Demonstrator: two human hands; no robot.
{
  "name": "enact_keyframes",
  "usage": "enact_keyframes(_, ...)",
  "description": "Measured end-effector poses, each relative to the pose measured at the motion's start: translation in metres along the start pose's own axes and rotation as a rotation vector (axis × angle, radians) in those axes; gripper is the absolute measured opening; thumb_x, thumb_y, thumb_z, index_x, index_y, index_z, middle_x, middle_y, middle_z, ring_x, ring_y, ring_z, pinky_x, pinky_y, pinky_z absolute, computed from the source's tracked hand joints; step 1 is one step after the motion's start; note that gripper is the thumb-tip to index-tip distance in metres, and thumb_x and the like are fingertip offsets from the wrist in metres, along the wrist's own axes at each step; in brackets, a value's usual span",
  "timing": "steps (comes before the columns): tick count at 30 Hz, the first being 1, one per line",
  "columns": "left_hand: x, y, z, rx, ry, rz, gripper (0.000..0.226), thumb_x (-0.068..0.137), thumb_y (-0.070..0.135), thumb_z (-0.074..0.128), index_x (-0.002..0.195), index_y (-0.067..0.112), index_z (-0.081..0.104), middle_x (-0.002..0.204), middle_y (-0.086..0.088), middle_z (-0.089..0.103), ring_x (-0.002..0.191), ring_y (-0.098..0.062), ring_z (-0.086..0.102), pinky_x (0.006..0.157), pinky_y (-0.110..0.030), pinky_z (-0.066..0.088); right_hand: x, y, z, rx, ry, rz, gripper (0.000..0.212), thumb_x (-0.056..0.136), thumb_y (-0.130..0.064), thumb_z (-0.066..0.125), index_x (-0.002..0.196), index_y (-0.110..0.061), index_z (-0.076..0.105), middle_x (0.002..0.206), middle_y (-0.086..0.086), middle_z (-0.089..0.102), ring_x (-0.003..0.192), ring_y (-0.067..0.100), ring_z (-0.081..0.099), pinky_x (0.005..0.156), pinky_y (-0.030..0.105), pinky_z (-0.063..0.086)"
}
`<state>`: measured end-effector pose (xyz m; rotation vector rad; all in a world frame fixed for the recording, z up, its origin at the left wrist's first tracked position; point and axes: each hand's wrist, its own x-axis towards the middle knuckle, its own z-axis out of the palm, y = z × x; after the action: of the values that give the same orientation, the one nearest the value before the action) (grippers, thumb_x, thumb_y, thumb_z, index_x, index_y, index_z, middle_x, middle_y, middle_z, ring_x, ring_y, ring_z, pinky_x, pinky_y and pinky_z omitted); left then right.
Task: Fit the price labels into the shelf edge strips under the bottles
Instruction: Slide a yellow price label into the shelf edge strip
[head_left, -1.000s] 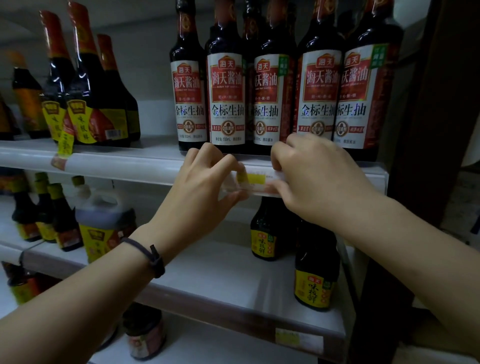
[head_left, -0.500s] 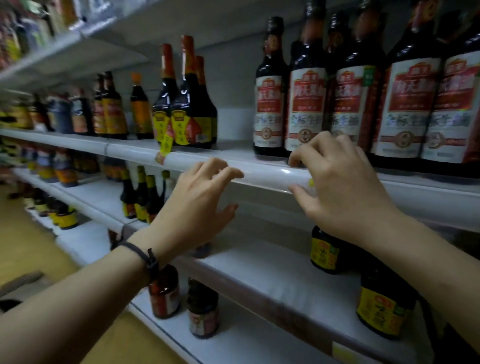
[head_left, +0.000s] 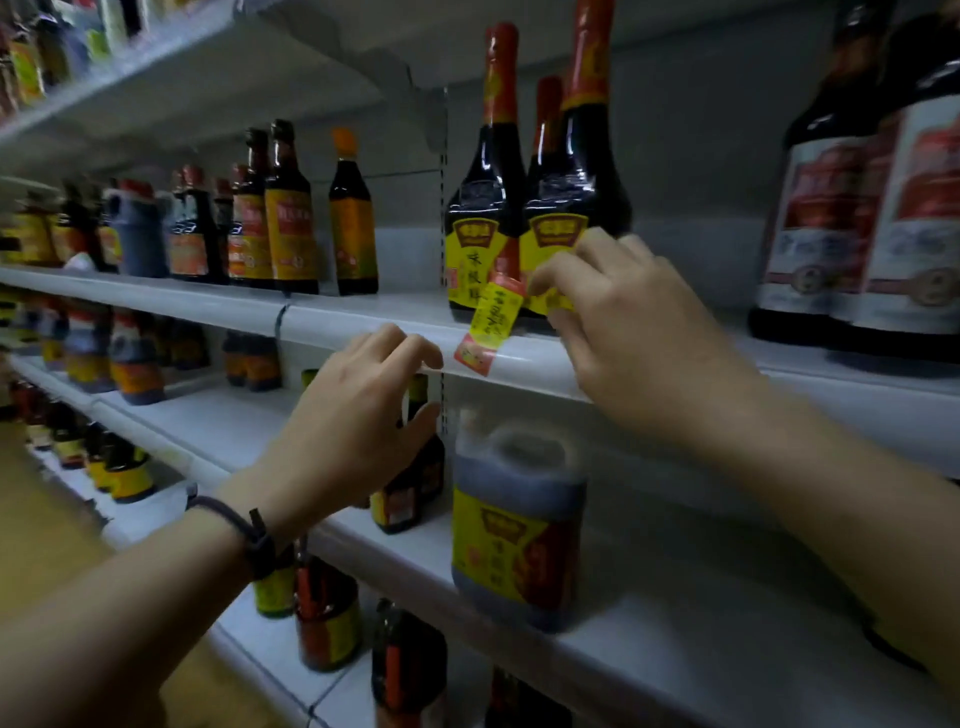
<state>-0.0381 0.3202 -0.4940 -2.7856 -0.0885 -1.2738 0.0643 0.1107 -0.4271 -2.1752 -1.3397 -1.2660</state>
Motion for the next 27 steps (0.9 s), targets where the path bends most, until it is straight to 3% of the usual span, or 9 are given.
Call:
enact_keyframes(4, 0.034, -0.055, 0.036, -0.125, 0.042, 0.115, 0.031, 0.087, 0.03, 0.066, 0.114, 0.016, 0.058, 0.112, -0.004, 0.056, 0.101, -0.025, 0.052, 0.08, -0.033, 0.044, 0.071, -0.01, 0.031, -0.19, -0.095, -0.095, 0.028, 0.089, -0.008, 0.065, 0.115, -0.015, 0.066, 0.111, 0.012, 0.059, 0.095, 0.037, 0.05, 0.081, 0.053, 0.048)
enact_keyframes(7, 0.052, -0.072, 0.051, -0.23, 0.112, 0.198, 0.029, 0.089, 0.035, 0.065, 0.107, 0.013, 0.058, 0.105, -0.002, 0.054, 0.093, -0.022, 0.048, 0.077, -0.032, 0.041, 0.11, -0.016, 0.039, -0.288, -0.276, -0.212, 0.033, 0.087, -0.006, 0.066, 0.115, -0.023, 0.069, 0.113, 0.005, 0.058, 0.094, 0.029, 0.046, 0.081, 0.052, 0.048)
enact_keyframes(10, 0.062, -0.068, 0.054, -0.274, 0.15, 0.247, 0.038, 0.09, 0.046, 0.065, 0.104, 0.011, 0.059, 0.099, -0.002, 0.054, 0.087, -0.021, 0.045, 0.075, -0.029, 0.036, 0.124, -0.022, 0.038, -0.338, -0.457, -0.229, 0.026, 0.09, -0.018, 0.065, 0.112, -0.032, 0.071, 0.104, -0.004, 0.047, 0.09, 0.022, 0.038, 0.081, 0.046, 0.046)
enact_keyframes(14, 0.074, -0.064, 0.056, -0.306, 0.139, 0.275, 0.048, 0.086, 0.057, 0.063, 0.099, 0.011, 0.06, 0.097, -0.007, 0.055, 0.087, -0.027, 0.047, 0.073, -0.041, 0.041, 0.128, -0.026, 0.041, -0.382, -0.573, -0.246, 0.019, 0.087, -0.031, 0.067, 0.105, -0.036, 0.069, 0.099, -0.007, 0.033, 0.09, 0.018, 0.029, 0.077, 0.039, 0.039)
enact_keyframes(23, 0.073, -0.065, 0.054, -0.318, 0.139, 0.278, 0.055, 0.08, 0.068, 0.062, 0.098, 0.017, 0.057, 0.094, -0.001, 0.053, 0.086, -0.023, 0.047, 0.073, -0.042, 0.043, 0.115, -0.031, 0.038, -0.458, -0.55, -0.21, 0.008, 0.086, -0.025, 0.068, 0.094, -0.027, 0.069, 0.101, -0.005, 0.039, 0.09, 0.018, 0.031, 0.074, 0.033, 0.029)
enact_keyframes(27, 0.076, -0.064, 0.054, -0.297, 0.117, 0.256, 0.058, 0.078, 0.074, 0.057, 0.097, 0.02, 0.055, 0.094, 0.002, 0.052, 0.087, -0.022, 0.046, 0.073, -0.042, 0.043, 0.107, -0.035, 0.036, -0.418, -0.481, -0.168, 0.007, 0.089, -0.012, 0.063, 0.093, -0.017, 0.066, 0.098, -0.001, 0.049, 0.093, 0.022, 0.041, 0.071, 0.033, 0.031)
